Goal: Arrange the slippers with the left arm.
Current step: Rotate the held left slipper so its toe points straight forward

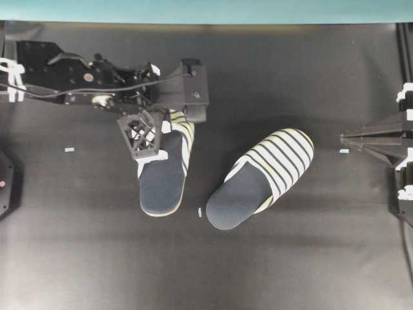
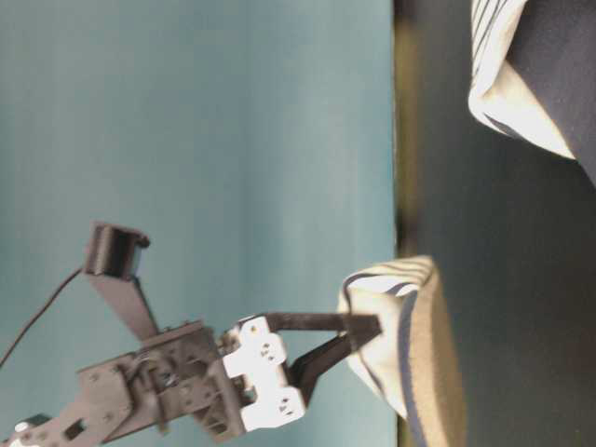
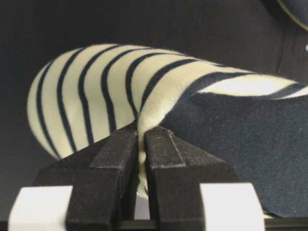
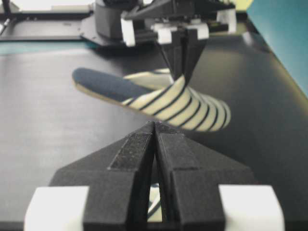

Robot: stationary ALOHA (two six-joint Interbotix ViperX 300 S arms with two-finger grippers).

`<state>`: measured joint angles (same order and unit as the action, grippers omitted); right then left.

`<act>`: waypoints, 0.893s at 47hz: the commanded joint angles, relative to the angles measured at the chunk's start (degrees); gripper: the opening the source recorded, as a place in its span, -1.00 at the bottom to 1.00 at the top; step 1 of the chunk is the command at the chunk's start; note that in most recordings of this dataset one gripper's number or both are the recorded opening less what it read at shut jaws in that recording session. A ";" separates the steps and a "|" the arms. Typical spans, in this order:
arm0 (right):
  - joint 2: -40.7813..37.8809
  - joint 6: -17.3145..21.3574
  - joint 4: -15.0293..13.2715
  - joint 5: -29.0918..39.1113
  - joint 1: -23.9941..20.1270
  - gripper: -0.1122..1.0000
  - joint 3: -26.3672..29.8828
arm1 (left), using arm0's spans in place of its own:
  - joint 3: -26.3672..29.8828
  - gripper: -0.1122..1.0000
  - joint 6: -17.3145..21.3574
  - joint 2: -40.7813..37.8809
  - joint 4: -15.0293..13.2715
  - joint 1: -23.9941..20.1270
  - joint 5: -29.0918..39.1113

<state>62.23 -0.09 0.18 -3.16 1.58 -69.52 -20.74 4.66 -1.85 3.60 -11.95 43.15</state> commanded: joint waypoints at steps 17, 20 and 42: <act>0.53 0.18 0.09 -0.70 0.35 -0.79 -0.18 | -0.09 -0.77 -0.35 -4.04 0.26 0.88 -4.66; 0.44 0.18 0.09 -0.79 0.35 -0.79 -0.18 | -0.35 -0.77 -0.44 -4.31 0.18 1.49 -4.66; 0.53 0.26 0.09 -0.79 0.18 -0.79 -0.26 | -0.53 -0.77 -1.32 -8.09 0.18 3.16 -7.38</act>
<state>63.02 -0.09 0.18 -3.43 1.58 -70.14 -21.71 3.52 -10.02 3.69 -8.79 36.65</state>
